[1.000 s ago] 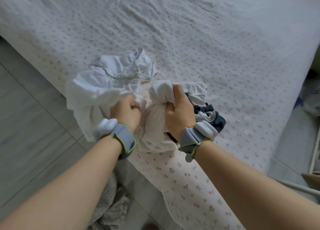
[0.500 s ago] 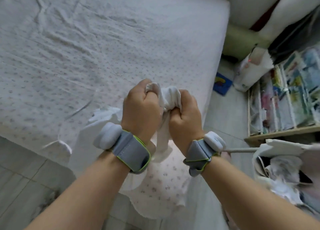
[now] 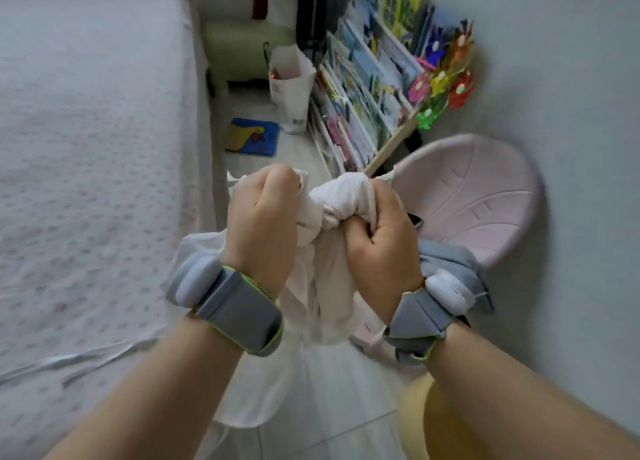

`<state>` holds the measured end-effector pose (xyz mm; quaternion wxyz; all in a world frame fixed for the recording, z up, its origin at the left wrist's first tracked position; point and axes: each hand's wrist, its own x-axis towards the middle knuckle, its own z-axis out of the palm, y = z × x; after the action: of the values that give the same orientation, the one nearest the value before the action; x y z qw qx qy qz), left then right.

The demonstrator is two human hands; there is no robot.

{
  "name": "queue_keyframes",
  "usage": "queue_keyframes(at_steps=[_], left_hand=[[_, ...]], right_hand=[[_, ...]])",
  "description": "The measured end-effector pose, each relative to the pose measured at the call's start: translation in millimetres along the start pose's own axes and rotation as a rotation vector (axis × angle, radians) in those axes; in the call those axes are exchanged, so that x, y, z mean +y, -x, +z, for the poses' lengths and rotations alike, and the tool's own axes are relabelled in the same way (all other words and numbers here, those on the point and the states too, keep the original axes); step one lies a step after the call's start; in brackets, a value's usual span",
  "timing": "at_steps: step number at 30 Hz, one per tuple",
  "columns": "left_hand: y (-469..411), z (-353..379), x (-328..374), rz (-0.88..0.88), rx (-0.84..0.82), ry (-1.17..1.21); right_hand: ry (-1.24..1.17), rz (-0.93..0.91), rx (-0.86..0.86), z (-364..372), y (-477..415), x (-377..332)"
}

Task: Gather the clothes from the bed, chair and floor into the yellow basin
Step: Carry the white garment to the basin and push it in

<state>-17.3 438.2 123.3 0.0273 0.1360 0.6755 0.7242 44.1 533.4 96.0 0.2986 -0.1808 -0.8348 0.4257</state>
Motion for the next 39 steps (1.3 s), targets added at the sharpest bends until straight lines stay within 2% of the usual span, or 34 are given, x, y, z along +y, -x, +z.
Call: queue_keyframes(at_steps=[3, 7, 11, 16, 23, 29, 33, 39], left_hand=[[20.5, 66.8, -15.1, 0.02, -0.067, -0.07], [51.5, 139.8, -30.3, -0.05, -0.284, -0.037], [84.9, 196.1, -49.5, -0.081, -0.366, -0.086], [122.1, 255.7, -68.5, -0.179, -0.481, -0.021], [171.3, 326.6, -73.5, -0.254, -0.553, -0.01], [205.0, 372.2, -73.3, -0.432, -0.752, 0.161], [225.0, 401.1, -67.8, -0.407, -0.827, 0.212], [251.0, 427.9, -89.3, -0.361, -0.896, 0.08]], right_hand=[[0.039, 0.062, 0.061, -54.2, 8.5, 43.4], [0.086, 0.143, 0.106, -115.7, 25.9, 92.4], [0.097, 0.24, 0.133, -164.8, 47.1, 137.2], [0.128, 0.312, 0.206, -214.3, 72.1, 180.2], [0.217, 0.38, 0.294, -282.1, 102.3, 217.6], [0.284, 0.391, 0.444, -336.6, 123.1, 226.4], [0.33, 0.388, 0.493, -368.7, 133.5, 229.6], [0.362, 0.459, 0.469, -386.7, 156.9, 255.2]])
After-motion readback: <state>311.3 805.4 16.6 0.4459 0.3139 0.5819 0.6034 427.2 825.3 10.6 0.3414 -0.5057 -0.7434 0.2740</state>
